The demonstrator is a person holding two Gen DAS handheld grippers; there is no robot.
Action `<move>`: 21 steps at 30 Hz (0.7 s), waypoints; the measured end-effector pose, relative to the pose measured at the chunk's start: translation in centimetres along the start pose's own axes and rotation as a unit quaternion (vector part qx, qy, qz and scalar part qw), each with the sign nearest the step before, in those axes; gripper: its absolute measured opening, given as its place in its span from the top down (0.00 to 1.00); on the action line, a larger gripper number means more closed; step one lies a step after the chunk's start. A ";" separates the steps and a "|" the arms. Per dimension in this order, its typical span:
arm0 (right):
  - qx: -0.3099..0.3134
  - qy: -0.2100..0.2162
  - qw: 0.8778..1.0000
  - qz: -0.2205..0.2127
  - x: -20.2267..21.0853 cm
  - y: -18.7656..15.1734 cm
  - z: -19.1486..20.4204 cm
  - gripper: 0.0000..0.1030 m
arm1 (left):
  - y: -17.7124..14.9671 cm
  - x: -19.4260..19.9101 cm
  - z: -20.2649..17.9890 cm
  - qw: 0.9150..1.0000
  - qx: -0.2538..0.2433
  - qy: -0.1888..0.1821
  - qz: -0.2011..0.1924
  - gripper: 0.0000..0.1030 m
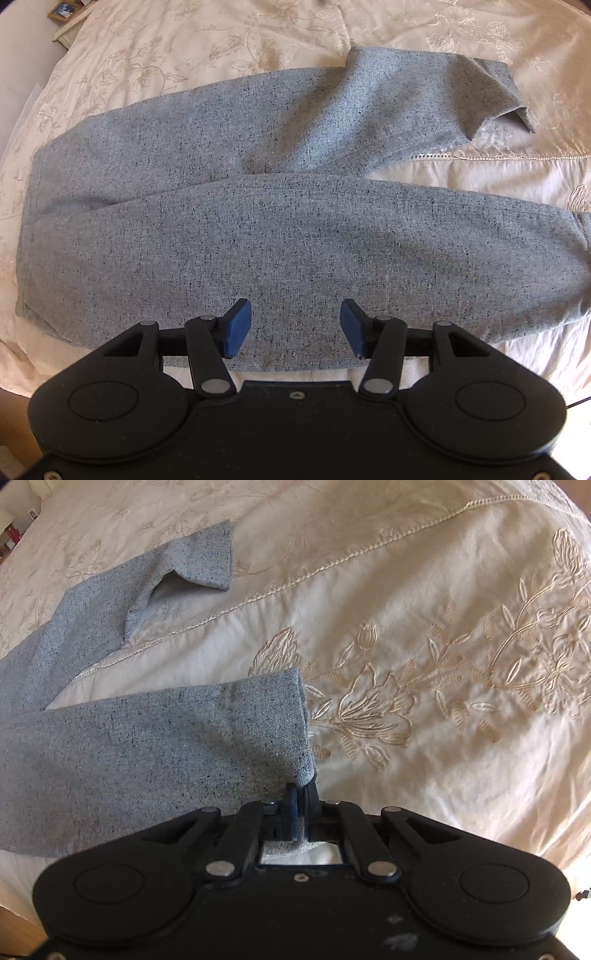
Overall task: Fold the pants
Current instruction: 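Lift the cuff with the right tool and carry it over the pants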
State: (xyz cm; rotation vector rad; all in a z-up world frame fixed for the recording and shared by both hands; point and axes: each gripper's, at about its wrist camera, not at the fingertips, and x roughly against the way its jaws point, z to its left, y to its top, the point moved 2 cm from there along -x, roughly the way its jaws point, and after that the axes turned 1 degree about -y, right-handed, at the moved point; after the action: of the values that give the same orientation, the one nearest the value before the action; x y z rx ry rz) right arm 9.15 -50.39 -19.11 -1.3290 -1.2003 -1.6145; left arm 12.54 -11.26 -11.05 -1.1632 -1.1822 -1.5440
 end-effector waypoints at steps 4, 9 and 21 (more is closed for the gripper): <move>-0.004 -0.012 1.000 0.015 -2.5 -0.9 0.8 0.96 | -0.3 -1.3 -0.3 1.000 -0.008 -0.010 -0.001 0.43; -0.038 -0.008 0.999 0.000 -2.3 -0.8 0.7 0.81 | -1.0 -3.5 -0.3 0.999 -0.033 -0.001 0.002 0.43; -0.043 -0.046 0.998 -0.012 -5.6 3.8 2.2 0.77 | -2.3 -10.6 0.9 0.998 -0.031 0.010 0.061 0.38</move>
State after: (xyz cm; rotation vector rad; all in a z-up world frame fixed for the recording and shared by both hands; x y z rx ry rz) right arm 14.58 -49.63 -23.72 -1.4626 -1.2182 -1.6538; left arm 12.74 -9.01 -21.72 -1.2338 -1.0377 -1.5054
